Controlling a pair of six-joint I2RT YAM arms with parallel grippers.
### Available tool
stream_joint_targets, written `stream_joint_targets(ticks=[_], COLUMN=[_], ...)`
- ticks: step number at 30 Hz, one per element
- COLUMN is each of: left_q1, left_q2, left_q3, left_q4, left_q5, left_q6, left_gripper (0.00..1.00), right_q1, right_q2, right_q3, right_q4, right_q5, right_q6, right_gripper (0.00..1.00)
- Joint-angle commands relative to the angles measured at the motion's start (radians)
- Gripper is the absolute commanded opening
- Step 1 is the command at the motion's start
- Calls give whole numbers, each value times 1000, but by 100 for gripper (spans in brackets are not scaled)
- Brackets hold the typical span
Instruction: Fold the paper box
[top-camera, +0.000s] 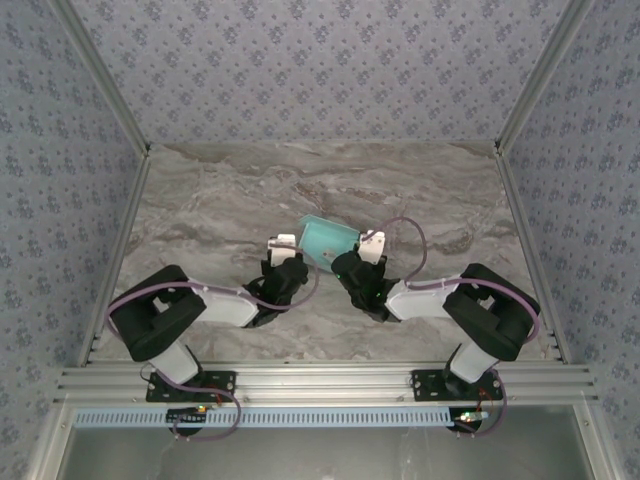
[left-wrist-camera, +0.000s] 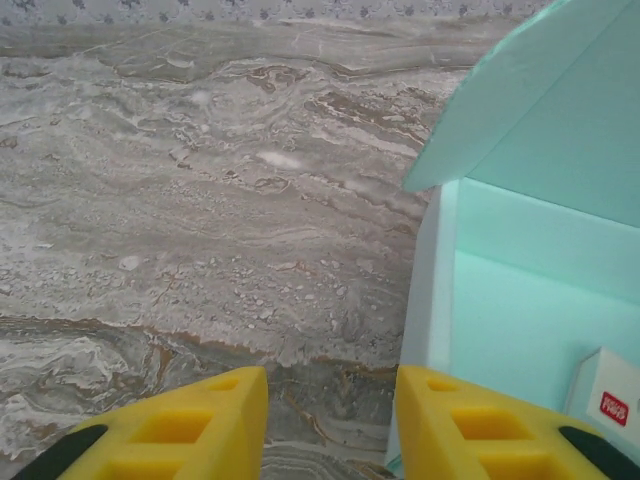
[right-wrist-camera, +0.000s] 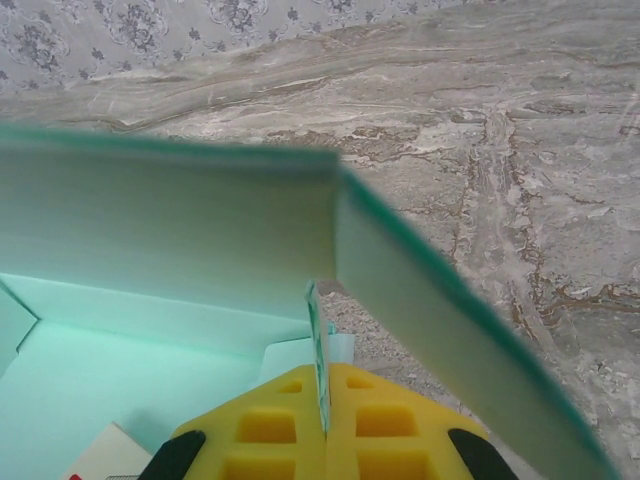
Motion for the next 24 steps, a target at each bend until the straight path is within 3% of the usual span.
stream_joint_targets(ticks=[1,7,12,16,24], left_q1=[2,13,110,184,359], left_q2=[-51,-150,-219,-242,-186], left_q3=[-13,-21,22,68,176], left_q4=[-96,-166,-243,-281,-353], left_q5=[28,89,345,474,760], left_q6=[-28,14,143,254,280], left_gripper=[39,39,41,55,64], right_q1=[-2,-10,-46,-103,-228], right_q2=[10,5,-33,-75,-100], right_q3=[-11,8,22,42,99], right_q4=[-135,-146,-162,-195,-281], right_q5=[19,8,-57,-156,-404], right_q6=[13,-16,-80,-143,-250], right_gripper=[2,2,2,3,4])
